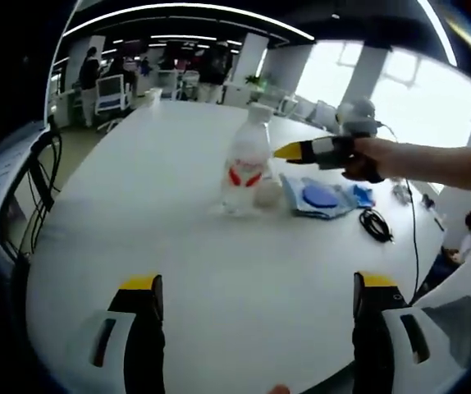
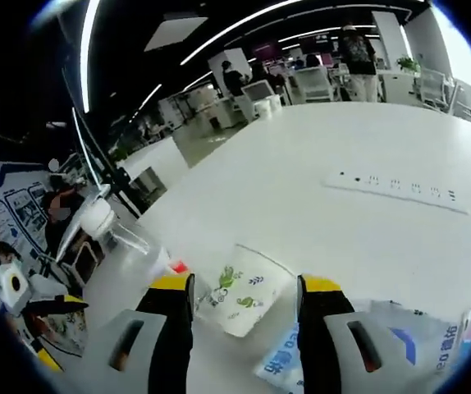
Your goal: Arrange the tabletop items into an orderly group along one side of the table until the central work area is clear of visible clutter.
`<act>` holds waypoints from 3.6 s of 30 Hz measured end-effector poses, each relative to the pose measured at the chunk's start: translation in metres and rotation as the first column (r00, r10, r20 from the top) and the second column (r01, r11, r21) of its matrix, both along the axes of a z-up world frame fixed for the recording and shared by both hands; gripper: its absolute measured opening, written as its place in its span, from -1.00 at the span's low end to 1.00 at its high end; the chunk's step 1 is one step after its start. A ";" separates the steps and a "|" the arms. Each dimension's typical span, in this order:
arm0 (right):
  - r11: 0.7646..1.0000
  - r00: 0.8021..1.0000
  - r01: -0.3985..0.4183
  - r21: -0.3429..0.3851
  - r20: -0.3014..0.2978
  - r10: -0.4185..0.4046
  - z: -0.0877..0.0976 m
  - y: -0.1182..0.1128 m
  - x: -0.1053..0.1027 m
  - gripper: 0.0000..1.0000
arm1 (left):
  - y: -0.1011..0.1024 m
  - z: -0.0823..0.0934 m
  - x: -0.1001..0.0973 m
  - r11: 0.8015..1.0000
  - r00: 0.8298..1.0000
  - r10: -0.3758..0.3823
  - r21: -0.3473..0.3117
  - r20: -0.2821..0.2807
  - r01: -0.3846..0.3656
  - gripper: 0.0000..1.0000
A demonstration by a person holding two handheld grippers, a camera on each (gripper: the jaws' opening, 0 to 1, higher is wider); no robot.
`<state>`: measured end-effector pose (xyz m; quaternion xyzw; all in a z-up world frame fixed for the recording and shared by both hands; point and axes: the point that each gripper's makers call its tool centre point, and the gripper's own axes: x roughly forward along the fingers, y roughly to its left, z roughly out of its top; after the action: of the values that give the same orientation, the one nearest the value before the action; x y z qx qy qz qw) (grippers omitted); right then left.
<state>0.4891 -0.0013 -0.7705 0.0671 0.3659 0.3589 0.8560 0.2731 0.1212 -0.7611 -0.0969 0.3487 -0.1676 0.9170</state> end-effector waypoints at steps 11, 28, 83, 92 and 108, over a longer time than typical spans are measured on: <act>0.993 0.992 -0.114 -0.022 0.042 0.115 -0.002 0.027 0.023 -0.03 | 0.017 -0.006 -0.003 0.999 0.999 0.042 -0.007 -0.018 -0.042 0.84; 0.899 0.898 -0.435 0.050 -0.041 0.437 -0.005 0.038 0.027 -0.36 | 0.022 -0.013 -0.006 0.997 0.997 0.070 -0.021 -0.040 -0.070 0.81; 0.702 0.436 -0.536 -0.469 0.558 0.706 0.039 0.027 -0.032 -1.00 | 0.013 -0.019 -0.015 0.995 0.994 0.086 -0.034 -0.069 -0.089 0.70; 0.686 0.396 -0.515 -0.514 0.567 0.722 0.023 0.031 -0.043 -1.00 | 0.013 -0.022 -0.015 0.997 0.994 0.077 -0.012 -0.073 -0.078 0.70; 0.663 0.334 -0.501 -0.556 0.582 0.741 0.013 0.041 -0.061 -1.00 | 0.015 -0.025 -0.018 0.996 0.993 0.083 -0.020 -0.082 -0.085 0.71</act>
<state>0.4277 0.0392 -0.7572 -0.3609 0.0031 0.5970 0.7165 0.2547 0.1357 -0.7857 -0.1288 0.3794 -0.1286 0.9071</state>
